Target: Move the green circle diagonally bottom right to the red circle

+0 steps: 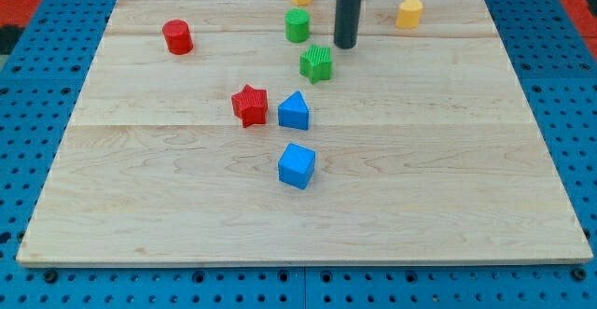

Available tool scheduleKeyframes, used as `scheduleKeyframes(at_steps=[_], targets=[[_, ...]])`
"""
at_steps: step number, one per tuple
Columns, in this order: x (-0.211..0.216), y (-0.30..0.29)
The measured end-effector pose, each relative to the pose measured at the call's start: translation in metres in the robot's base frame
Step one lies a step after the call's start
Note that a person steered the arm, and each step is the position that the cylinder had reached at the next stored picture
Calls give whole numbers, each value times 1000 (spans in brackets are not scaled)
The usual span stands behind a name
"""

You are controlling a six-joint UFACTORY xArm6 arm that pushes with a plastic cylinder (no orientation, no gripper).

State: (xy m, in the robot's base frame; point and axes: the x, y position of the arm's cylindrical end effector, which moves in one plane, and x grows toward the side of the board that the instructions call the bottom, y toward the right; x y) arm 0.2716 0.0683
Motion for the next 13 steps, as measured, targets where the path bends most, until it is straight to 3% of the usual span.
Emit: scheduleKeyframes(at_steps=[1, 5, 7, 9, 10, 13], targets=[[-42, -44], [-27, -113], [73, -143], [128, -215], [98, -243], [-27, -227]])
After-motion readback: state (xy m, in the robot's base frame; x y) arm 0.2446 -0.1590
